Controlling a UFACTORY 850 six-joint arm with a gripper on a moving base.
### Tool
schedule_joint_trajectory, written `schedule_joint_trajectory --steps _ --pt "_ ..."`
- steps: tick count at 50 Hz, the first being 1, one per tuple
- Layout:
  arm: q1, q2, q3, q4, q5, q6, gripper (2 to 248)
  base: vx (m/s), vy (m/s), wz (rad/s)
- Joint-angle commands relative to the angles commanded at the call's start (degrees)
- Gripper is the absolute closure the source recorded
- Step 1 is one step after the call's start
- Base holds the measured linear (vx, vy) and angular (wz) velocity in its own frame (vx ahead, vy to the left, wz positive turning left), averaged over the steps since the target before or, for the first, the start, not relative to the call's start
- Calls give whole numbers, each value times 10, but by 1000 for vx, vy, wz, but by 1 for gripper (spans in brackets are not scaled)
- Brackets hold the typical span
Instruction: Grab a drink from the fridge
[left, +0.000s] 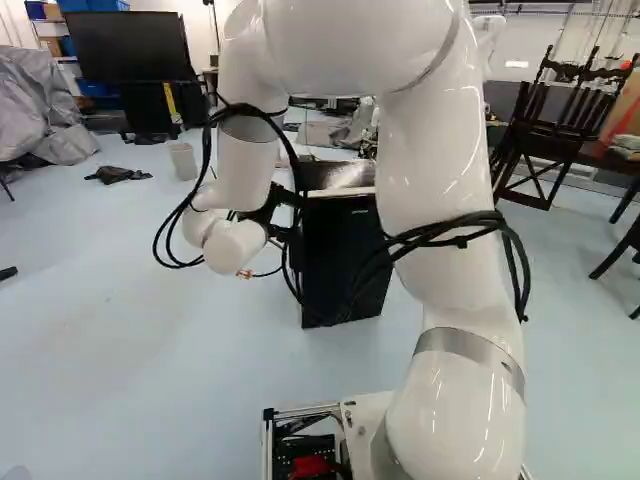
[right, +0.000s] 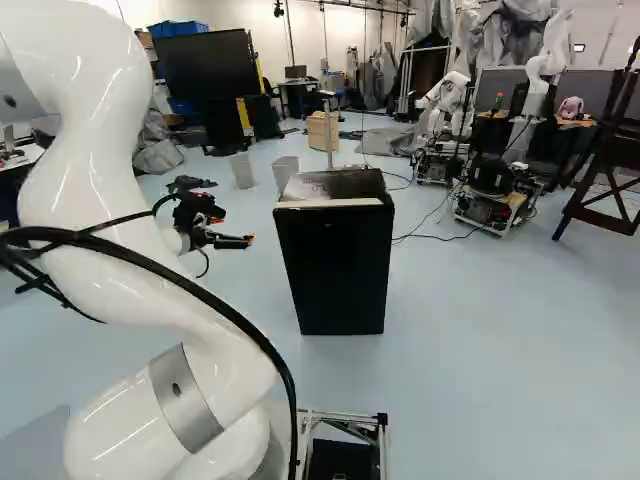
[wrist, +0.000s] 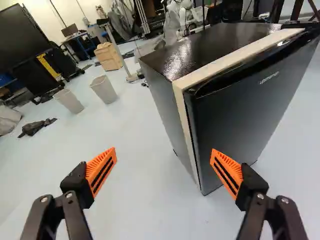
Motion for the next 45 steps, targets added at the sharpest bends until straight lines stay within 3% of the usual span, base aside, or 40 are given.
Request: schedule_joint_trajectory --steps 19,45 --pt "-8 -37 -55 32 6 0 3 0 0 0" --pt "-18 -53 -78 75 23 0 3 0 0 0"
